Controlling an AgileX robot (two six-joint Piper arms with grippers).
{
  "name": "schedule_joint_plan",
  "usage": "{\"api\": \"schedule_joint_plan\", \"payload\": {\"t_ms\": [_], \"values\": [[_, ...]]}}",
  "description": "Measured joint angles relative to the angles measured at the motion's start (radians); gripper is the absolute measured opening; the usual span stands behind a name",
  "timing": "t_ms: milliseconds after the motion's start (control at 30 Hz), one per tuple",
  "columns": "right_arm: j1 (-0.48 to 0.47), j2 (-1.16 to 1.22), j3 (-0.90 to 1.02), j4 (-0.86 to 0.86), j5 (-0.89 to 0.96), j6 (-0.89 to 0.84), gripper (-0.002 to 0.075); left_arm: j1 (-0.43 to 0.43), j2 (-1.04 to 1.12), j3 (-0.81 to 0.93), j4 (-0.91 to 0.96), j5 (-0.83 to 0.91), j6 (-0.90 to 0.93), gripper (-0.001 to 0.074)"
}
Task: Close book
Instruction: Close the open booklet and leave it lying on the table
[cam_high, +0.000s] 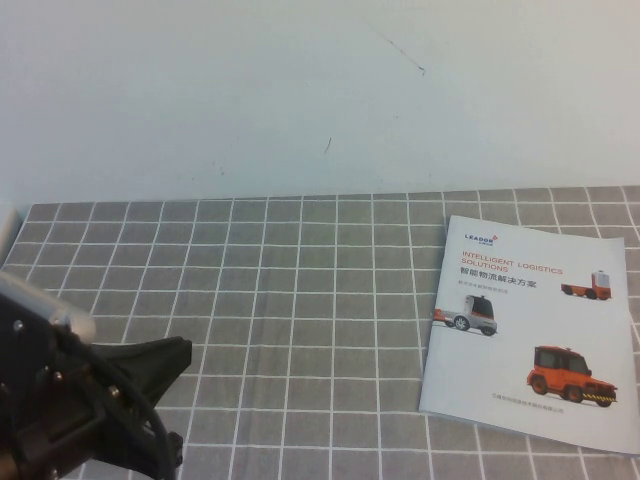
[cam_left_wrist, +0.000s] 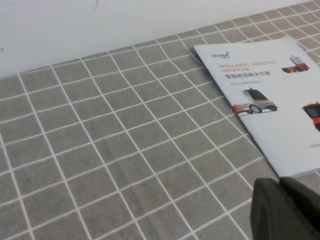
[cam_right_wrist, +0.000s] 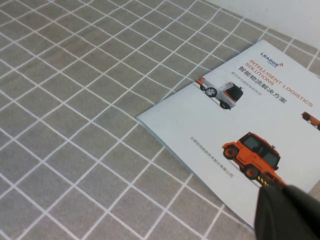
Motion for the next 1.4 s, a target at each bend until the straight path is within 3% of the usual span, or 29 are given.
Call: {"api": "schedule_joint_plan", "payload": {"t_ms": [167, 333, 533, 700, 1033, 1100, 1167, 1333, 1400], "values": [[0.0, 0.0, 0.0, 0.0, 0.0, 0.0, -0.0001, -0.004, -0.169, 0.042, -0.023, -0.142, 0.035, -0.0004], [0.0, 0.0, 0.0, 0.001, 0.0, 0.0, -0.0001, -0.004, -0.472, 0.158, -0.043, -0.332, 0.195, -0.0004], [0.0, 0.0, 0.0, 0.004, 0.0, 0.0, -0.0001, 0.019, -0.706, 0.322, -0.061, -0.413, 0.285, -0.0004], [0.0, 0.0, 0.0, 0.006, 0.0, 0.0, -0.0001, 0.021, -0.753, 0.419, -0.111, -0.448, 0.298, -0.0004], [0.0, 0.0, 0.0, 0.009, 0.0, 0.0, -0.0001, 0.021, -0.753, 0.42, -0.118, -0.497, 0.262, -0.0004], [0.0, 0.0, 0.0, 0.009, 0.0, 0.0, -0.0001, 0.035, -0.753, 0.42, -0.041, -0.498, 0.144, -0.0004], [0.0, 0.0, 0.0, 0.009, 0.0, 0.0, -0.0001, 0.067, -0.753, 0.42, 0.152, -0.487, -0.093, -0.0004], [0.0, 0.0, 0.0, 0.009, 0.0, 0.0, -0.0001, 0.203, -0.756, 0.42, 0.977, -0.377, -0.912, -0.0004], [0.0, 0.0, 0.0, 0.009, 0.0, 0.0, -0.0001, 0.247, -0.775, 0.42, 1.198, -0.26, -1.202, -0.0004]]}}
